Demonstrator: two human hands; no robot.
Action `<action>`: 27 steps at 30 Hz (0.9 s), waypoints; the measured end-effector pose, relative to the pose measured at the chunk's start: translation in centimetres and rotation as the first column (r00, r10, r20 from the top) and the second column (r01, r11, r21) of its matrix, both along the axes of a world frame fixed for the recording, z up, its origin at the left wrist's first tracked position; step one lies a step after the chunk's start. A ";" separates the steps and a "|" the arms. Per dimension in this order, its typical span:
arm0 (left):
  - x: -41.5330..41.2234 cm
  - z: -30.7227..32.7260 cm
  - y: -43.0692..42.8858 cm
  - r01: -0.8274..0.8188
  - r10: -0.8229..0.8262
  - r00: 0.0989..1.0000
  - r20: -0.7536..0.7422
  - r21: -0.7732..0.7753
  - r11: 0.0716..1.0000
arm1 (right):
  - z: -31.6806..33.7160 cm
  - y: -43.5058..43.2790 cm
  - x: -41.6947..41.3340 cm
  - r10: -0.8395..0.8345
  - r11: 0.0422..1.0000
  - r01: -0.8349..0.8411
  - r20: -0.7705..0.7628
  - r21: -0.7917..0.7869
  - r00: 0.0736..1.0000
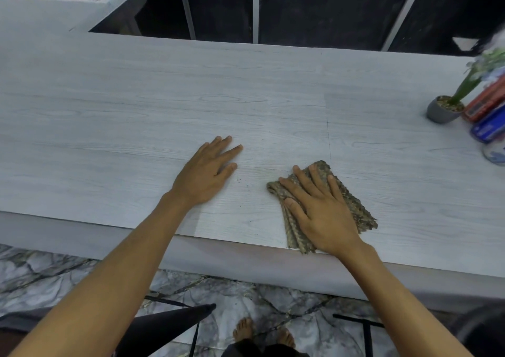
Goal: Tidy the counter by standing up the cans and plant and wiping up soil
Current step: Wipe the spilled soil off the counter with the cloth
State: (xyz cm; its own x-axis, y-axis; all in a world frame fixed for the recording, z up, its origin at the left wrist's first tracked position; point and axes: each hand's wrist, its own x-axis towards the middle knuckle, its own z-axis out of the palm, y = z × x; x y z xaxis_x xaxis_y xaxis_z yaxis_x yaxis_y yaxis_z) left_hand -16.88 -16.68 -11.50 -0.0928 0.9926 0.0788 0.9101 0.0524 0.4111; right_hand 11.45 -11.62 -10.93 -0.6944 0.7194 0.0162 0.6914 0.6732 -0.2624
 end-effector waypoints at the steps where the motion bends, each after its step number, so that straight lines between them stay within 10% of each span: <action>1: 0.0 0.0 0.0 -0.003 0.003 1.000 -0.004 -0.001 1.000 | 0.0 -0.1 0.8 -0.014 1.000 0.014 -0.026 -0.002 1.000; 8: 0.3 0.0 -0.2 -0.008 0.008 1.000 0.002 -0.003 1.000 | 2.0 -1.6 0.3 -0.034 0.930 -0.105 -0.367 -0.352 0.929; 15: 0.2 0.0 -0.1 -0.008 0.008 1.000 0.003 -0.009 1.000 | 0.4 -4.7 -0.9 0.105 0.994 -0.105 0.013 0.011 0.994; 21: 0.4 0.1 -0.1 -0.024 0.024 1.000 0.004 0.000 1.000 | 0.3 -1.7 -2.6 -0.104 0.995 0.104 0.062 0.007 0.993; 27: 0.3 0.1 -0.2 -0.016 0.016 1.000 0.018 0.001 1.000 | 0.2 -3.6 -2.5 0.025 0.999 -0.026 0.054 0.020 0.998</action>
